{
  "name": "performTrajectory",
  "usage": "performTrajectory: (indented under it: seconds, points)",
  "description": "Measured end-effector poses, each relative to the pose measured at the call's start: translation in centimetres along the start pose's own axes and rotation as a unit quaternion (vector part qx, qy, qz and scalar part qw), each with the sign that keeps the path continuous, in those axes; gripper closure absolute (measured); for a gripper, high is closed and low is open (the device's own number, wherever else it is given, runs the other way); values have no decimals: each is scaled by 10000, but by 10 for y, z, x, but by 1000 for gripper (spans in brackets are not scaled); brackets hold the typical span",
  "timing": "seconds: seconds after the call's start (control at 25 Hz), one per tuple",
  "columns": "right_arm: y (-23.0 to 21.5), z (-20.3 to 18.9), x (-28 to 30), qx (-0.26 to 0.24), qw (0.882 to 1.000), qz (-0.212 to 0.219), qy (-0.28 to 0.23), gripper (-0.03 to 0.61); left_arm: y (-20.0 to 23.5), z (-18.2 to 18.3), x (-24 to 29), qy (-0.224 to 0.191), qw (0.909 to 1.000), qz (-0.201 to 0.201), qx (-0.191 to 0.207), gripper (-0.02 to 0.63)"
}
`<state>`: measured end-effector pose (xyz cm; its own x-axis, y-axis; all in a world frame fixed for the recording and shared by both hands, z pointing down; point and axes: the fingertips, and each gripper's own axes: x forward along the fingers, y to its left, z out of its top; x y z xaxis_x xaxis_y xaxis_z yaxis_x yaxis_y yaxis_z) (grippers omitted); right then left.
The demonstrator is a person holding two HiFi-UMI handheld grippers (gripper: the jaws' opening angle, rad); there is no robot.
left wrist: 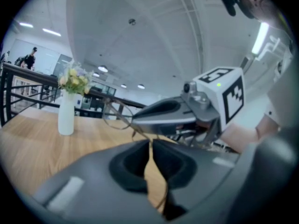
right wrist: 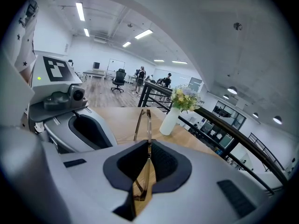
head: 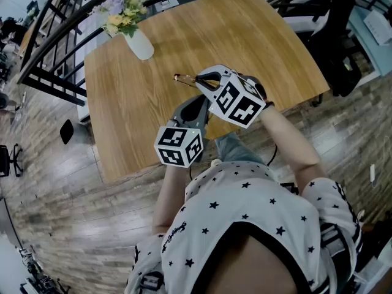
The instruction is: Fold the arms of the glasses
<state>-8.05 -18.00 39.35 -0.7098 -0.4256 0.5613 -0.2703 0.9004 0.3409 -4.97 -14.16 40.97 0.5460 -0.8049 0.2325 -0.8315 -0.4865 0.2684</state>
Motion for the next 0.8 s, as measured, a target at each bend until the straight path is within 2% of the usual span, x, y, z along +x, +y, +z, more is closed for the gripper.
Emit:
performTrajectory:
  seconds: [0.44, 0.8]
  points:
    - [-29, -6, -8, 180, 9993, -338, -7, 558, 15, -3, -21, -98, 9997, 193, -129, 553]
    - [-52, 1, -18, 264, 9981, -547, -85, 558, 16, -18, -26, 92, 9997, 180, -118, 484]
